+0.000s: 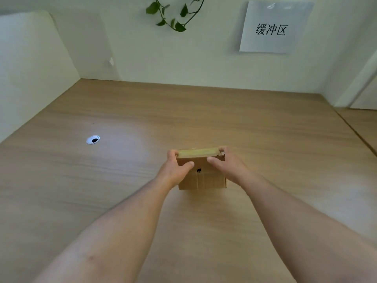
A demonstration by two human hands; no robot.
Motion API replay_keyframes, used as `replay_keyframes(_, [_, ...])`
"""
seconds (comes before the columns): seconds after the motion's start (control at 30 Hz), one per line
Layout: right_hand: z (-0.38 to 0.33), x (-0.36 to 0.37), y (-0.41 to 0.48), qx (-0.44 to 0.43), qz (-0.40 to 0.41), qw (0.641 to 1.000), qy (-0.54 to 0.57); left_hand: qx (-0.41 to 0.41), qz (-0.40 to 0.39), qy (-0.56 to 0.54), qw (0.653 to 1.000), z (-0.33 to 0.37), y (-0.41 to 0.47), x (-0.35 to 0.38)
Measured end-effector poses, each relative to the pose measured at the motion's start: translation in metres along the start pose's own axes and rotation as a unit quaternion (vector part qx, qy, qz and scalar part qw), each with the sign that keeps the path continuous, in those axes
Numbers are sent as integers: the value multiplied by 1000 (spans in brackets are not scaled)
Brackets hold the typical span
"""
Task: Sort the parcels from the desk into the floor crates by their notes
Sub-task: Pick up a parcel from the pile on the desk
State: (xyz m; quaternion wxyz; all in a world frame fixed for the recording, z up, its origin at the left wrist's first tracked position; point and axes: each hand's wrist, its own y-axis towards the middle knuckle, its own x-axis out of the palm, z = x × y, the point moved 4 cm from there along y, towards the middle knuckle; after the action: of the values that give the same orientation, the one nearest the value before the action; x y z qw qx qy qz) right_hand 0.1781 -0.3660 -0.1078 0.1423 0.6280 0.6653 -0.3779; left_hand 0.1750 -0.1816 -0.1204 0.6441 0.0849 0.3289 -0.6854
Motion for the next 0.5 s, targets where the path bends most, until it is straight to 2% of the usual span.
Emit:
replay_keyframes(0.2, [-4, 11, -62, -3, 20, 1000, -4, -23, 79, 11, 997, -18, -71, -16])
replay_keyframes(0.4, [-21, 33, -106, -70, -29, 996, -42, -48, 38, 30, 998, -47, -130, -33])
replay_keyframes(0.5, [-36, 52, -123, -101, -59, 992, -37, -49, 50, 23, 997, -64, -157, -50])
